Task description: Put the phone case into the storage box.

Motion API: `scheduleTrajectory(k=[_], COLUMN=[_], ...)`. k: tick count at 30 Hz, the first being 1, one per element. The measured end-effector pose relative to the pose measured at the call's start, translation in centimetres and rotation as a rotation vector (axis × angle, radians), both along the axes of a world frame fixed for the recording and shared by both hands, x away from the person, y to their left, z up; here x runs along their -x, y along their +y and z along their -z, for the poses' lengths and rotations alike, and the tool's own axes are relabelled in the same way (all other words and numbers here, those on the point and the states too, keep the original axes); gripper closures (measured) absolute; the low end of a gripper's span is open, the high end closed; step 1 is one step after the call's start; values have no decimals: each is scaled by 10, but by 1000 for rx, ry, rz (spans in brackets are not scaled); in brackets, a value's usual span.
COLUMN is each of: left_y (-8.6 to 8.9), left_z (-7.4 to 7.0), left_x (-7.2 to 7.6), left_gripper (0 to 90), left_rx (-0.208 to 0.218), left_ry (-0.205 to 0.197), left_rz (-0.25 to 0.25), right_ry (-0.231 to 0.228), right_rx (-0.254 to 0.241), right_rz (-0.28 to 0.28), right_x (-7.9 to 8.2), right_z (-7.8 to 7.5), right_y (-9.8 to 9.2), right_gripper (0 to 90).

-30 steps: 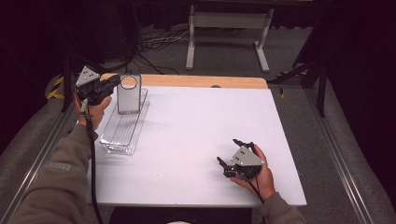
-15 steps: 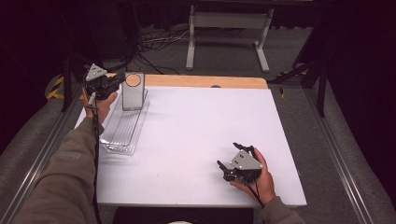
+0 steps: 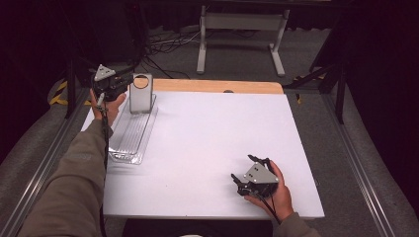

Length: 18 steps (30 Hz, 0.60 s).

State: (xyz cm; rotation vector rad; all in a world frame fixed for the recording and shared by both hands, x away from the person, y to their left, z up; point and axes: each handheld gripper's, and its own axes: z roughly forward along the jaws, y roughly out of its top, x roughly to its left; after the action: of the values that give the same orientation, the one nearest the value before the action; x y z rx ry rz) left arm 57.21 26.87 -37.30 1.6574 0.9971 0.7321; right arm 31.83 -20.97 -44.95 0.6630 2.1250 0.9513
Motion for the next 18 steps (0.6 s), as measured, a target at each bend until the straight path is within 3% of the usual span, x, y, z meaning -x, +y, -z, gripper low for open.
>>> scheduleTrajectory(k=[5, 8, 11, 18], left_y=[-1, -3, -4, -1], left_z=[1, 0, 0, -2], left_x=[-1, -2, -1, 0], left_gripper=[748, 711, 678, 598], left_rx=[-5, -50, -53, -63], left_ry=[11, 6, -2, 2], left_rz=[12, -3, -12, -33], right_ry=[-5, -8, -31, -28], right_rx=[-2, 13, 10, 10], right_rz=[-4, -15, -13, -12], right_x=[1, 2, 5, 6], right_z=[-2, -1, -4, -4], right_y=[1, 1, 2, 0], right_gripper=[192, 228, 224, 211])
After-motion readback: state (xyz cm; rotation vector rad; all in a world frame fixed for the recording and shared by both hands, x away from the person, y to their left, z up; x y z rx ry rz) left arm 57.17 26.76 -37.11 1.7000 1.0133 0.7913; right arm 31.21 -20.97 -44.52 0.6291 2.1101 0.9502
